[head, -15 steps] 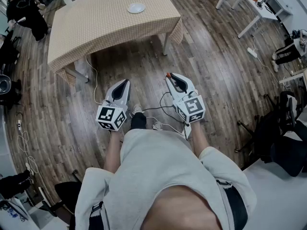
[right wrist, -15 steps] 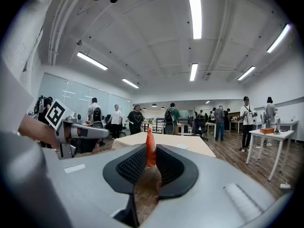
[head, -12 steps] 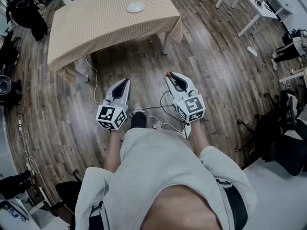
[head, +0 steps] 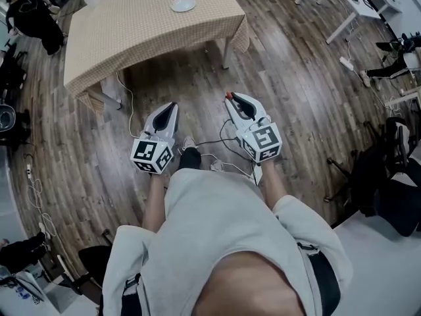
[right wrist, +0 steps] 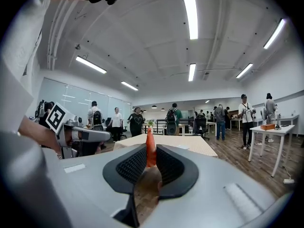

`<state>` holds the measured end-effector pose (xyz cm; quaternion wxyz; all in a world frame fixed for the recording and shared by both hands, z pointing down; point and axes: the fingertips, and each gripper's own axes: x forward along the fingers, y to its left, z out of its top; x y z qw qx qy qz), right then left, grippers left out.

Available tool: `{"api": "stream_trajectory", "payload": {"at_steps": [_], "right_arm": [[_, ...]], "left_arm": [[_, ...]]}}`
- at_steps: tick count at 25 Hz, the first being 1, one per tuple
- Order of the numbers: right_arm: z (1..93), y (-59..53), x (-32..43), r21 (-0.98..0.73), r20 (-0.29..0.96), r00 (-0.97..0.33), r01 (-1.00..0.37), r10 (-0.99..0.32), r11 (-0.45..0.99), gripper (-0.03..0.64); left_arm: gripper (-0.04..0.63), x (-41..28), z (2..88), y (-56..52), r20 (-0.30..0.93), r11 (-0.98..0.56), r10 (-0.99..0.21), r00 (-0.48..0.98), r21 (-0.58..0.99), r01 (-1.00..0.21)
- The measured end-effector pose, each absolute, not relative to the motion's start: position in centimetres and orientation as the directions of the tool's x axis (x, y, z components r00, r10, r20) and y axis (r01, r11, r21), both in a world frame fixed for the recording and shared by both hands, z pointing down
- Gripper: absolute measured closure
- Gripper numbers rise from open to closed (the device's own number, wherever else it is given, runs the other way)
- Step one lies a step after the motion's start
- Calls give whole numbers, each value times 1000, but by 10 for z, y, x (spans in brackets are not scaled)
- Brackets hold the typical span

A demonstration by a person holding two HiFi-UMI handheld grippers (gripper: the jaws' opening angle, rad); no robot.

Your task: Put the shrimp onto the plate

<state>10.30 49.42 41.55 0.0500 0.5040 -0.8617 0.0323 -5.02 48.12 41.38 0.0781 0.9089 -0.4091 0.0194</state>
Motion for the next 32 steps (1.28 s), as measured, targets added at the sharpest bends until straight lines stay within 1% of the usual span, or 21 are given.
{"api": "stream_trajectory", "payload": {"at_steps": [8,14,21,32], "right_arm": [[421,488,101,-4,132,-494,-867,-859,498,555],[428,458,102,6,154,-484,-872,-862,490,555],[439,392,99,4,182,-457,-885,-870,466,555],[438,251,75,36,207,-469,-873,-858,486,555]], "left_arm": [[586,-50,424,477,104,-645,-742,662,154,-748],[586,-51,436,445,111,-650,-732,673,182,-737],[586,-51,450,380,119,-668,-711,693,192,-719],[586,-74,449,239,98,-654,-724,683,215,-725]]}}
